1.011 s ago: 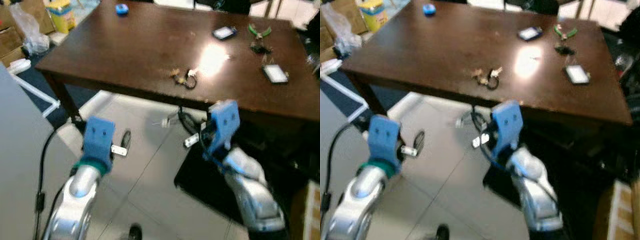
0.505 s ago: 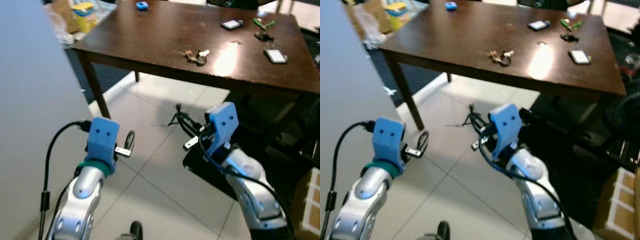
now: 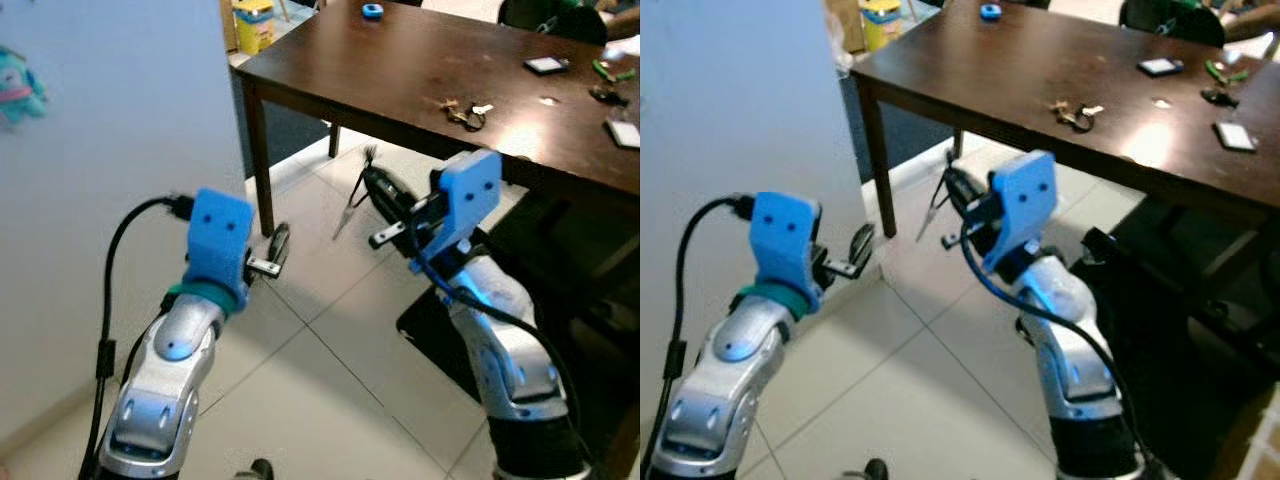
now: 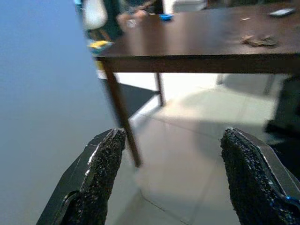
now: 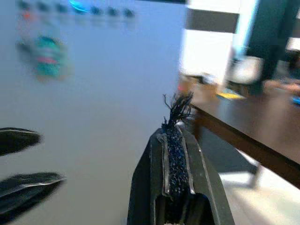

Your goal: Hang keys on a hook

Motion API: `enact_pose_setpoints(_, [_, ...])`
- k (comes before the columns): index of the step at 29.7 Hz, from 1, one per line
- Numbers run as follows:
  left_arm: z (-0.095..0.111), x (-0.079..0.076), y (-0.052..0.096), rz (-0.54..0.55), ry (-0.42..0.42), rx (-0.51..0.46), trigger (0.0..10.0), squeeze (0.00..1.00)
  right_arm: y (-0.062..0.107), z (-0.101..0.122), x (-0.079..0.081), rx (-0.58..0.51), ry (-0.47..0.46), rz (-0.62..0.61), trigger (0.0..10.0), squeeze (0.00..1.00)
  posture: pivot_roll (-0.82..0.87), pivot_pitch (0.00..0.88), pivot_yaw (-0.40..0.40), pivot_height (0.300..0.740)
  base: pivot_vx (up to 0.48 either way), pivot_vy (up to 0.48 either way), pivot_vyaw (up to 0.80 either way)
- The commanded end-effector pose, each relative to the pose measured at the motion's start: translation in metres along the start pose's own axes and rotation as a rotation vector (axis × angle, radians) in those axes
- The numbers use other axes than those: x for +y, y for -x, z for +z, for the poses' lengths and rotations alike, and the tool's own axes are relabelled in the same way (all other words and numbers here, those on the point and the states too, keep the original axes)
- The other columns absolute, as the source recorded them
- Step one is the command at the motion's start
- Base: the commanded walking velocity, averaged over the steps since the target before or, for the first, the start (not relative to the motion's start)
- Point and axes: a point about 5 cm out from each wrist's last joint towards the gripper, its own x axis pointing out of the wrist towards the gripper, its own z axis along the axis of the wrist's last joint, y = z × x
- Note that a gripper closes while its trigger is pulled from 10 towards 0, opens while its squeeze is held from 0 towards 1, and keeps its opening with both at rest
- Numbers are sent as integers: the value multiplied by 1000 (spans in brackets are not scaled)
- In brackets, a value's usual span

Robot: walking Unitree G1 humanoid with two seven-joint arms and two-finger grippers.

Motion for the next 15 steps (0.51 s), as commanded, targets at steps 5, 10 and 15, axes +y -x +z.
enact_pose_setpoints(5, [13, 0, 0, 3, -41, -52, 10000, 0, -6, -2, 4, -11, -40, -17, 10000, 0, -80, 104, 72, 740, 0, 0, 788])
enact_pose_setpoints(10, [22, -1, -1, 6, -31, -79, 10000, 0, -9, -2, 7, -16, -58, -21, 10000, 0, -78, 107, 72, 740, 0, 0, 788])
enact_pose_setpoints(15, [25, -1, -2, 4, -36, -98, 10000, 0, -7, -4, 4, -10, -62, -39, 10000, 0, -80, 106, 74, 740, 0, 0, 783])
